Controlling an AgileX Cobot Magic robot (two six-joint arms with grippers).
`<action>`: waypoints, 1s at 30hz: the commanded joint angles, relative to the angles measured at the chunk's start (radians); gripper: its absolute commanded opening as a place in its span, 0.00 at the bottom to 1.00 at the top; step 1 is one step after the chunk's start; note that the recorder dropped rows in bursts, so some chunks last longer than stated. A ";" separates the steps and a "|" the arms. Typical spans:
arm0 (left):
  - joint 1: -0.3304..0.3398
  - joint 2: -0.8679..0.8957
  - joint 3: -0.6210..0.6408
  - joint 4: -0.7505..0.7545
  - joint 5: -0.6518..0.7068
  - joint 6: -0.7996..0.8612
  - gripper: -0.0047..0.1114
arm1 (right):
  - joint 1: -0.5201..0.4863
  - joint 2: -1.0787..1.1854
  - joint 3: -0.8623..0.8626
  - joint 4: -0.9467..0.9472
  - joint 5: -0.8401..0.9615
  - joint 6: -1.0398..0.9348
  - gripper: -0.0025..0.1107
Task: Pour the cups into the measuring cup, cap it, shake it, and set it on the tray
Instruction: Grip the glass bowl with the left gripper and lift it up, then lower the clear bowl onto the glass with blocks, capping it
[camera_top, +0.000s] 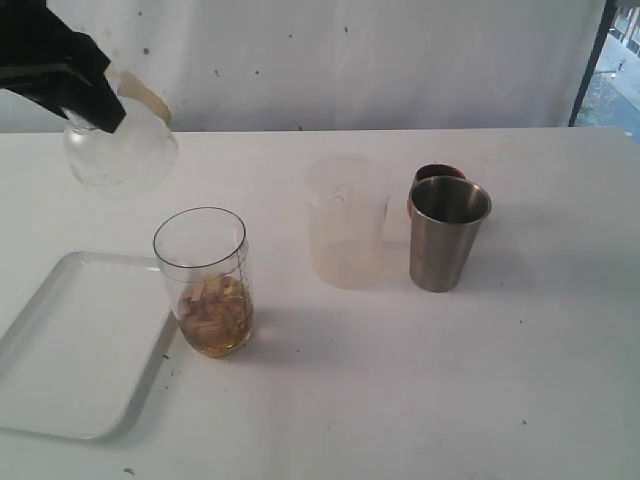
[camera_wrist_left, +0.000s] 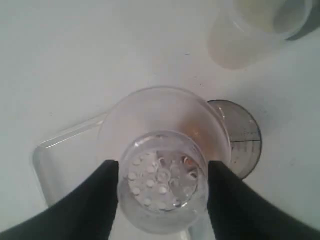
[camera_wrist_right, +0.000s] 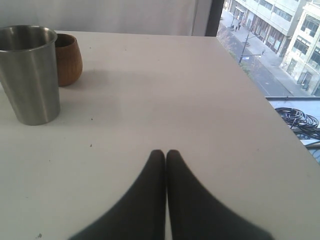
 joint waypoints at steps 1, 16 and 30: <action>-0.069 0.012 -0.009 -0.052 0.000 -0.013 0.04 | -0.008 -0.006 0.006 -0.002 -0.004 0.000 0.02; -0.216 0.052 -0.007 0.058 0.000 -0.040 0.04 | -0.008 -0.006 0.006 -0.002 -0.004 0.000 0.02; -0.223 0.053 0.086 0.052 0.000 -0.026 0.04 | -0.008 -0.006 0.006 -0.002 -0.004 0.019 0.02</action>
